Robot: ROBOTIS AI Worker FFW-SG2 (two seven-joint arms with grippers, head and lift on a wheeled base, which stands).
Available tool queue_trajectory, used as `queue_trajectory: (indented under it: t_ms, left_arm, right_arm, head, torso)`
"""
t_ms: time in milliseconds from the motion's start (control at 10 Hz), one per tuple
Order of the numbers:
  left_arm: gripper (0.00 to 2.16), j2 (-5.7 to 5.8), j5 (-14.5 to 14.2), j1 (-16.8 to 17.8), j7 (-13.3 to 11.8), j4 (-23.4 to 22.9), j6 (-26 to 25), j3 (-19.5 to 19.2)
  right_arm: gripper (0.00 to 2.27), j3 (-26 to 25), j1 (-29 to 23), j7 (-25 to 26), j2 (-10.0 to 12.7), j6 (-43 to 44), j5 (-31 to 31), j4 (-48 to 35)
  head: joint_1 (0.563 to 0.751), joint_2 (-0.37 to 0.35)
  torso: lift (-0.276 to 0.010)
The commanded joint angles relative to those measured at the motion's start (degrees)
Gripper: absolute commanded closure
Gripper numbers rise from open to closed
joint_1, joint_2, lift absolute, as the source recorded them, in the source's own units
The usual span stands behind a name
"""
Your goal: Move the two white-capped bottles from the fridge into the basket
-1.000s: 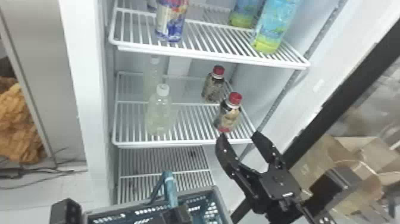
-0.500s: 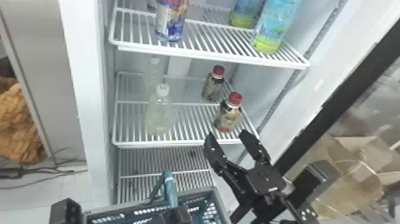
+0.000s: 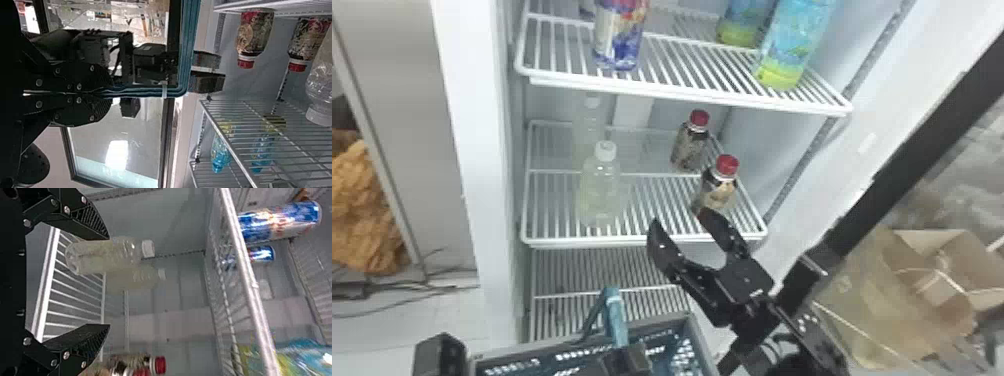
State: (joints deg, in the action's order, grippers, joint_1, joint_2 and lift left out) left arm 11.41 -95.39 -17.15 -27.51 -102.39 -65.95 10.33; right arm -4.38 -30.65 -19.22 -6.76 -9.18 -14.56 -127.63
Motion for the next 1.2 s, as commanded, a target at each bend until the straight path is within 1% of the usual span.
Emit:
queue_trajectory:
  t_ms: [0,400,500,600,700,1100]
  left_arm:
    - [1.12,-0.07,-0.02,-0.01,0.00,-0.06,0.00,-0.16]
    - [1.12,-0.16,0.10,-0.01,0.00,-0.06,0.00,-0.16]
    - [1.12,-0.16,0.10,-0.01,0.00,-0.06,0.00,-0.16]
    - [1.12,-0.16,0.10,-0.01,0.00,-0.06,0.00,-0.16]
    - [1.12,-0.16,-0.02,-0.01,0.00,-0.06,0.00,-0.16]
    - [1.12,-0.16,0.10,0.13,0.00,-0.06,0.00,-0.05]
  right_arm:
    - [0.26,0.72,3.51,-0.73,0.00,0.04,0.96,3.39]
    - [0.25,4.03,8.57,-1.87,-1.41,0.04,1.30,8.31]
    - [0.23,5.29,10.26,-1.96,-1.67,0.04,1.53,9.58]
    - [0.16,6.20,11.81,-2.13,-1.94,-0.24,2.33,10.56]
    - [0.02,7.35,13.49,-2.13,-2.20,-0.24,2.56,11.69]
    - [0.01,10.55,19.82,-2.13,-2.90,-0.24,3.02,17.31]
  head:
    - [0.695,-0.350]
    - [0.695,-0.343]
    - [0.695,-0.329]
    - [0.695,-0.314]
    - [0.695,-0.298]
    - [0.695,-0.256]
  torso:
    - [-0.260]
    - [-0.260]
    - [-0.260]
    - [-0.260]
    - [-0.260]
    - [-0.260]
